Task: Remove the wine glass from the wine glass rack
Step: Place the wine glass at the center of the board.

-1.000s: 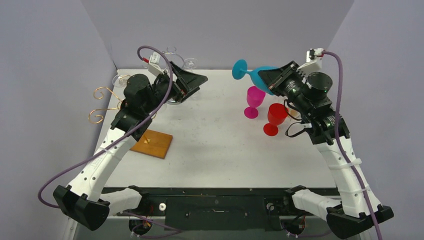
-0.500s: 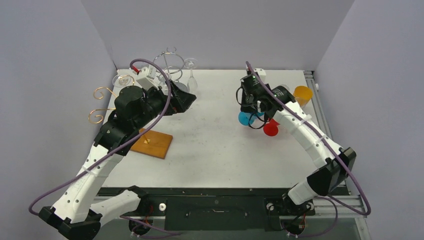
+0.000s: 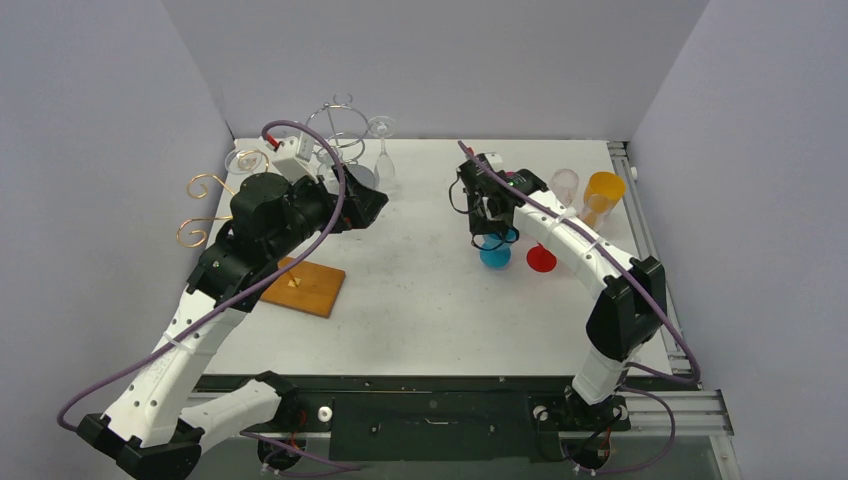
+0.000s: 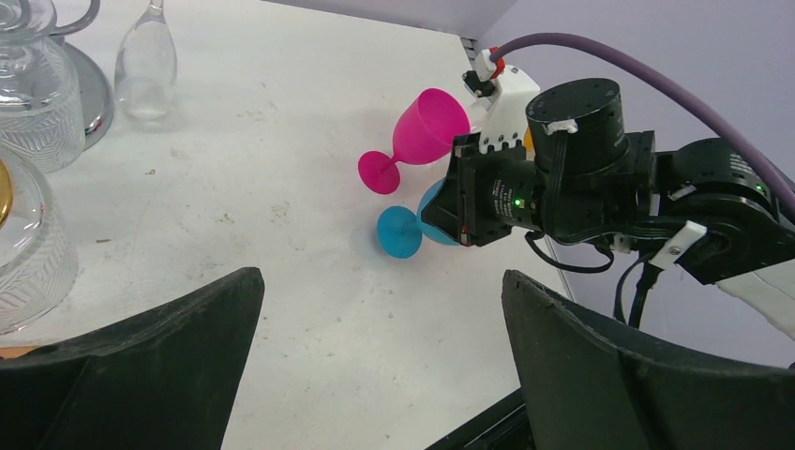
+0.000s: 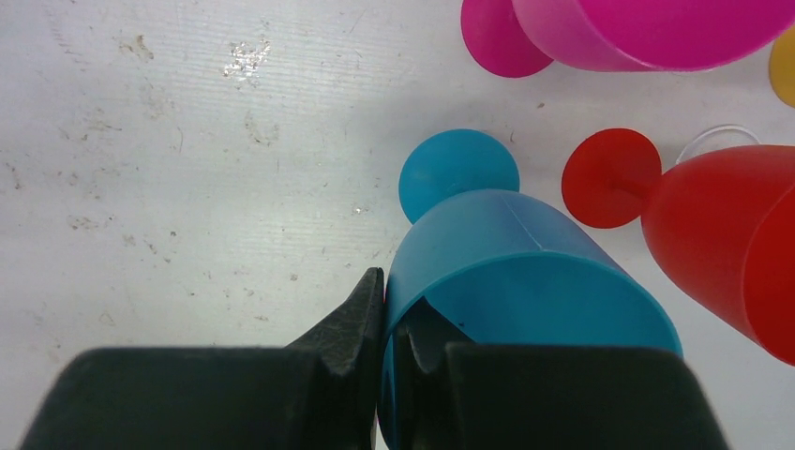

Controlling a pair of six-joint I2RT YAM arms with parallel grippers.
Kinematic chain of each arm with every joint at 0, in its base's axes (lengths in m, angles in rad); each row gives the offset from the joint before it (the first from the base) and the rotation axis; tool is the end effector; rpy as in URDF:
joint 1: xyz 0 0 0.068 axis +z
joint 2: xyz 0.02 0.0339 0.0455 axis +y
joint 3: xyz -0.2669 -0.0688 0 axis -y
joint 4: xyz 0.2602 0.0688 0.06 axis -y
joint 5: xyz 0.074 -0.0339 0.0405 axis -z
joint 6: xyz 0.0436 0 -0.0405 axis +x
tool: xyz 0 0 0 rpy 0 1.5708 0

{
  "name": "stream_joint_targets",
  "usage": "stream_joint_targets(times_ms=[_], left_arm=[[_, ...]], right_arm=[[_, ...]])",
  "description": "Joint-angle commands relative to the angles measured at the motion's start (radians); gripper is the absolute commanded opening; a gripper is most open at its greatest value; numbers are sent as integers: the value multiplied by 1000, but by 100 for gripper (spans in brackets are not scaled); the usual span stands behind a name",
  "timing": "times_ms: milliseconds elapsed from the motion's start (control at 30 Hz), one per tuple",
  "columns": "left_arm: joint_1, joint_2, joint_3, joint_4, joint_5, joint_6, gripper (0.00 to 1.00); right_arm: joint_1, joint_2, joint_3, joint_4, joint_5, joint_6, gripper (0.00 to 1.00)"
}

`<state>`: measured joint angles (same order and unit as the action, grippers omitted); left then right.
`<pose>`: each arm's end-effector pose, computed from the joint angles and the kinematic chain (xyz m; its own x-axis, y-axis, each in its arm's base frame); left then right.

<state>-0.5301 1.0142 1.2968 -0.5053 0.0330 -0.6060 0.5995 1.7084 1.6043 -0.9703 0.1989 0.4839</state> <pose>0.1950 -0.1159 0.4443 -0.4603 -0.3901 -0.7975 0.3296 0.7590 -0.5615 0.3163 0.2057 0.3079 -0.8638 -0.0379 -0.5024 -0.0831 0.9942 0.0678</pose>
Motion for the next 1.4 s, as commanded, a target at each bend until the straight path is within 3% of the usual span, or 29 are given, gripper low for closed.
stream_joint_targets(times_ms=[0, 367, 600, 900, 1200, 1367], left_arm=[[7, -24, 42, 2, -17, 28, 96], [32, -35, 36, -1, -6, 17, 96], [49, -39, 52, -20, -10, 18, 96], [71, -37, 148, -98, -24, 40, 96], [115, -14, 254, -189, -122, 80, 96], [199, 9, 323, -238, -142, 99, 96]], right_arm=[[-19, 23, -16, 53, -13, -30, 0], [-52, 63, -70, 104, -63, -41, 0], [-56, 39, -68, 97, -61, -39, 27], [-55, -24, -31, 60, -35, -38, 47], [-60, -112, -2, 16, -13, -41, 53], [-78, -176, -6, 6, -23, -43, 56]])
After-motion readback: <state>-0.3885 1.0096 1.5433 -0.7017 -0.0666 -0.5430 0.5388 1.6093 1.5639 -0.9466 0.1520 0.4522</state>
